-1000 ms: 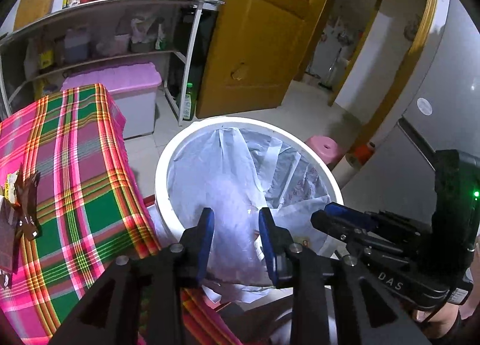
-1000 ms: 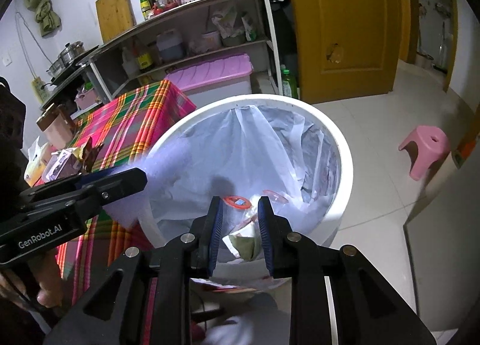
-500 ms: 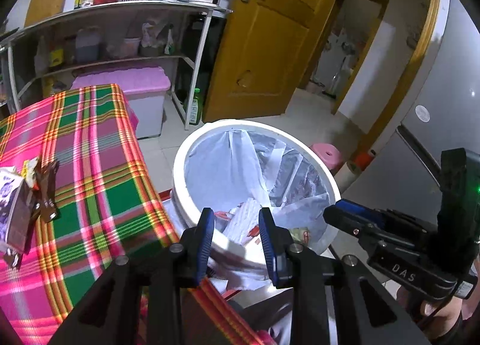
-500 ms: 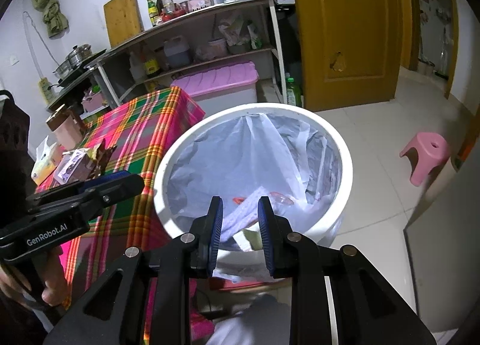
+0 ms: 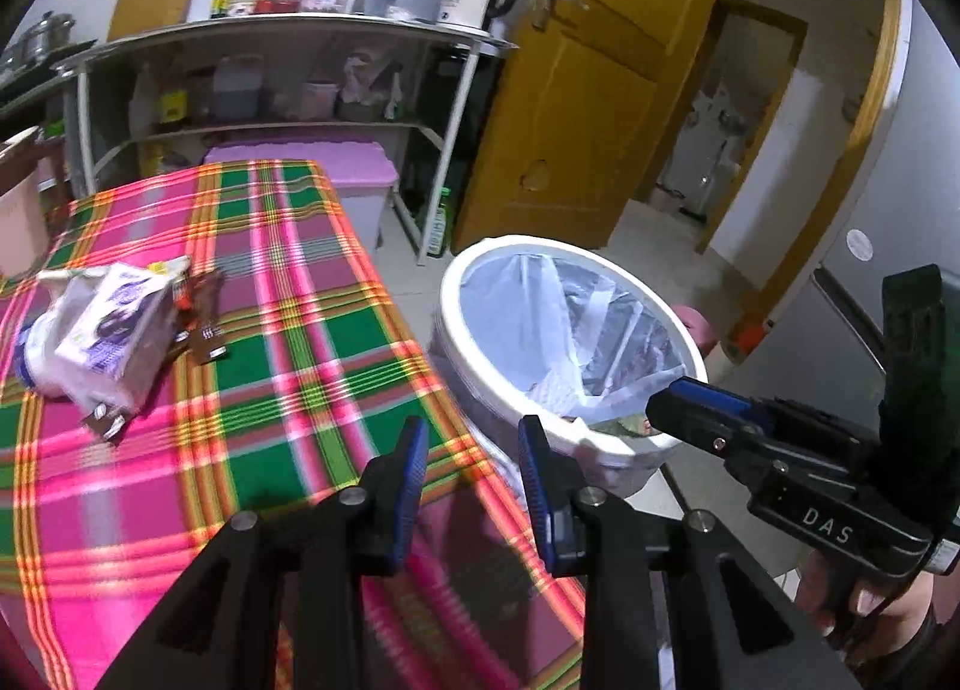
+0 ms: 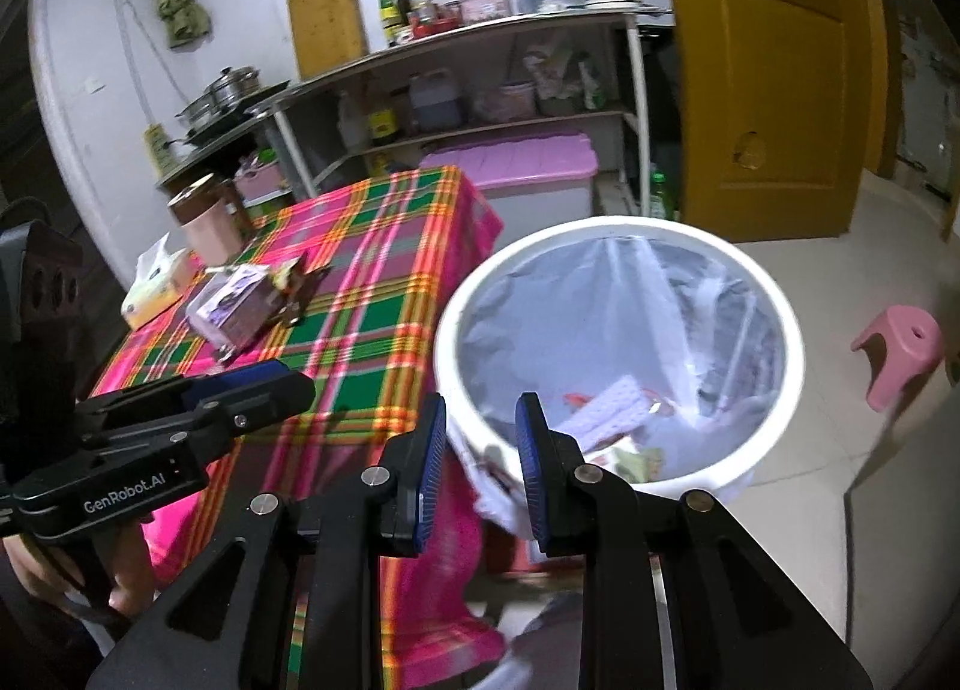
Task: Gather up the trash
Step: 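Move both tools back toward the yogurt cup and grape milk carton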
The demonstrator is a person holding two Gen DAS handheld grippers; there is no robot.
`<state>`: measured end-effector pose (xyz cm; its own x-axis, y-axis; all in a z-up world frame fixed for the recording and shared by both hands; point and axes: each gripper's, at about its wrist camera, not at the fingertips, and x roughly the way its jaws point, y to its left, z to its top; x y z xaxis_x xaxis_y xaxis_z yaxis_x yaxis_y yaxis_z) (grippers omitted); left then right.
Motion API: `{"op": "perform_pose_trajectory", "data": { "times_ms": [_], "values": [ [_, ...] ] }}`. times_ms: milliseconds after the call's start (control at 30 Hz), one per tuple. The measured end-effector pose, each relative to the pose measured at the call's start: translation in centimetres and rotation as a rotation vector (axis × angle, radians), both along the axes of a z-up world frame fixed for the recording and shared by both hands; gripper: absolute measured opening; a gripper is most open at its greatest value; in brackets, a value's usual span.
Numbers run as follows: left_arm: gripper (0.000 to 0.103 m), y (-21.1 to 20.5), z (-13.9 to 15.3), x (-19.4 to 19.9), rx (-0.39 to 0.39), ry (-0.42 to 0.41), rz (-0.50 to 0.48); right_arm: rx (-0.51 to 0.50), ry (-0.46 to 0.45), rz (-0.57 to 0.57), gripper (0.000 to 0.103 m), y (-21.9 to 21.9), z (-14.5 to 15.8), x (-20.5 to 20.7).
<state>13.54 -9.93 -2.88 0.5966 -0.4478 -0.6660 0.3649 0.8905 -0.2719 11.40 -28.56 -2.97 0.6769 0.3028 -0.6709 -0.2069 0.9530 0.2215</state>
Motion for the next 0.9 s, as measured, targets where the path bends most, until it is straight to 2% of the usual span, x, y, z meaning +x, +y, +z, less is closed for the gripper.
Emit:
{"op": "perform_pose_trajectory", "data": {
  "times_ms": [400,433,467,533,900],
  "values": [
    [0.031,6.4,-0.1,-2.2,0.012,-0.023,0.145,0.029,0.026,0.11,0.025,4.5,-0.2,0.1],
    [0.031,7.0,-0.1,-2.3,0.014,-0.025,0.16,0.028,0.028,0.118,0.03,4.9,-0.1,0.2],
    [0.031,7.6,-0.1,-2.4,0.016,-0.026,0.172,0.026,0.027,0.126,0.042,5.3,-0.1,0.2],
    [0.031,8.6,-0.1,-2.4,0.022,-0.026,0.198,0.031,0.026,0.141,0.051,6.0,0.0,0.4],
    [0.031,14.0,-0.2,-1.1,0.047,-0.027,0.341,0.008,0.037,0.218,0.051,9.7,0.0,1.6]
  ]
}}
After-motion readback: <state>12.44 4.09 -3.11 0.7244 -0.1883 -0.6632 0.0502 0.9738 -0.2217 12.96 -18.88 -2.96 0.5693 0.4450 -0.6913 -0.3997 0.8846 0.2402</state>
